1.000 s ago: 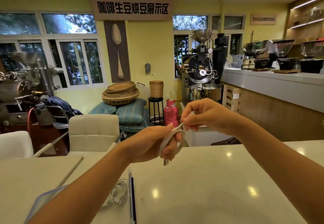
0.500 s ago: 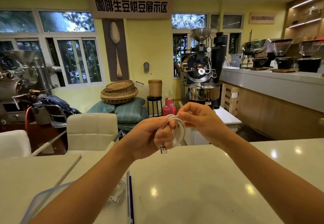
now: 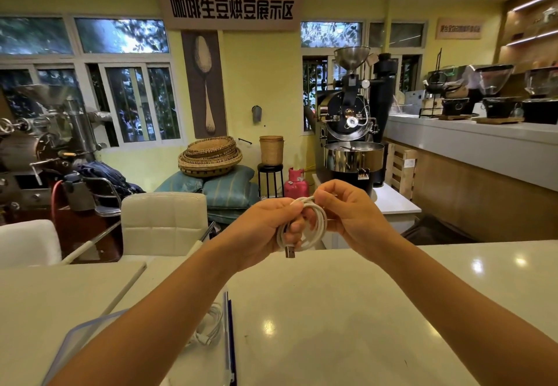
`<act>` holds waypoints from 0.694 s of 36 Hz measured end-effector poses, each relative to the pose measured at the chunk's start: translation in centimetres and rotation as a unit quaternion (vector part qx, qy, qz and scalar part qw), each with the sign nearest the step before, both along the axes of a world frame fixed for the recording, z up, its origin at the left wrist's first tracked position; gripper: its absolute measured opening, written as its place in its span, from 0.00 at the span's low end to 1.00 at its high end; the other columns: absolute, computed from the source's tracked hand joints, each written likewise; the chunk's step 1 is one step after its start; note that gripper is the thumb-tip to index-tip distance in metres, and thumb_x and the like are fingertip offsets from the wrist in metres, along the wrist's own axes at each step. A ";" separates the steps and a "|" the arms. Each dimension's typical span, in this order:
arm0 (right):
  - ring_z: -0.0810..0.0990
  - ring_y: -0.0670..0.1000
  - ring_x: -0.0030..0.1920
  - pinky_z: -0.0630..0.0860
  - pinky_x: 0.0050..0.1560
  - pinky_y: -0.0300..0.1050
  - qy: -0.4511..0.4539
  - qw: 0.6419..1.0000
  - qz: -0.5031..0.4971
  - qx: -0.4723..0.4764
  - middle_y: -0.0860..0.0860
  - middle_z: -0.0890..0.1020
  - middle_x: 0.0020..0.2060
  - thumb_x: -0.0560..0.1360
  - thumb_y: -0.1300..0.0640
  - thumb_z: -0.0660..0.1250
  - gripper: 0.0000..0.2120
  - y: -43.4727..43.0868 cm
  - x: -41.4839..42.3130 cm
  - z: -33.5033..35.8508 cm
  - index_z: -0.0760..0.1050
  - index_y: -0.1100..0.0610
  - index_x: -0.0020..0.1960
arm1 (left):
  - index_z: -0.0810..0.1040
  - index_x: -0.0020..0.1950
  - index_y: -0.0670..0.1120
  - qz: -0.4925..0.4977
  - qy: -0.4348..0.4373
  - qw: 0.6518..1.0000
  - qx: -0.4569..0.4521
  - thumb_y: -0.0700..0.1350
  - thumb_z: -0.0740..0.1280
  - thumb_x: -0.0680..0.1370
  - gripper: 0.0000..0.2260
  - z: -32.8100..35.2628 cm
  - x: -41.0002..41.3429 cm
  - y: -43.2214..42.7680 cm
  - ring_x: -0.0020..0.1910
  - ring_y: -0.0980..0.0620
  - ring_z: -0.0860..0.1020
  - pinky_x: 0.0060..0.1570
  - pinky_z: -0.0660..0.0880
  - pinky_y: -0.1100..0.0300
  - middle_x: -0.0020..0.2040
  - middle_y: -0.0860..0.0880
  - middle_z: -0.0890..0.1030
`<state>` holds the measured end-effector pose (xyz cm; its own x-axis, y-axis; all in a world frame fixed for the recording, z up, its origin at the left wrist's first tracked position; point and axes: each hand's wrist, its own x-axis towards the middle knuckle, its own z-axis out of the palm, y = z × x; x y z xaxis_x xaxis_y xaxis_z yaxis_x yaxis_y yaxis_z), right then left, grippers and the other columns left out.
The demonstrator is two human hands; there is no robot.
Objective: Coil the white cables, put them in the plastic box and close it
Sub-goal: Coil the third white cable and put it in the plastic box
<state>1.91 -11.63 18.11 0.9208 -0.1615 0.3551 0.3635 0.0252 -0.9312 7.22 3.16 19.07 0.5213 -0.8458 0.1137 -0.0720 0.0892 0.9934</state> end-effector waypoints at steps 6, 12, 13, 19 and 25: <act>0.79 0.45 0.29 0.80 0.32 0.37 0.007 1.000 -0.017 0.003 0.53 0.77 0.33 0.77 0.60 0.57 0.09 0.0 0.1 -0.3 0.71 0.57 0.40 | 0.74 0.44 0.43 0.069 -0.040 0.997 -0.007 0.41 0.56 0.79 0.08 0.3 -0.3 0.0 0.21 0.60 0.68 0.29 0.68 0.66 0.22 0.54 0.75; 0.77 0.55 0.37 0.81 0.32 0.38 0.012 0.998 -0.041 0.039 0.57 0.75 0.36 0.78 0.60 0.55 0.10 -0.1 0.2 -0.9 0.70 0.58 0.40 | 0.76 0.46 0.51 0.114 -0.145 0.982 0.032 0.39 0.58 0.79 0.09 0.3 -0.3 0.0 0.23 0.63 0.70 0.28 0.70 0.73 0.24 0.58 0.77; 0.77 0.55 0.37 0.81 0.32 0.38 0.014 0.998 -0.047 0.041 0.57 0.75 0.35 0.78 0.60 0.55 0.10 -0.1 0.2 -1.0 0.70 0.58 0.40 | 0.76 0.46 0.52 0.124 -0.164 0.978 0.039 0.39 0.58 0.79 0.10 0.3 -0.3 0.0 0.23 0.63 0.70 0.28 0.70 0.73 0.24 0.58 0.77; 0.79 0.52 0.34 0.80 0.30 0.38 0.010 0.998 -0.054 0.044 0.55 0.75 0.33 0.78 0.59 0.56 0.08 -0.1 0.3 -1.4 0.70 0.57 0.41 | 0.77 0.54 0.47 0.180 -0.288 0.938 0.067 0.41 0.57 0.79 0.10 0.0 -0.4 -0.4 0.28 0.59 0.67 0.32 0.66 0.67 0.31 0.52 0.71; 0.80 0.44 0.27 0.78 0.30 0.33 -0.017 0.997 -0.075 0.027 0.52 0.77 0.32 0.77 0.62 0.58 0.07 -0.3 0.3 -1.2 0.72 0.56 0.41 | 0.76 0.47 0.50 0.143 -0.287 0.944 0.076 0.40 0.56 0.80 0.10 0.0 -0.2 -0.3 0.29 0.57 0.65 0.32 0.63 0.65 0.31 0.51 0.69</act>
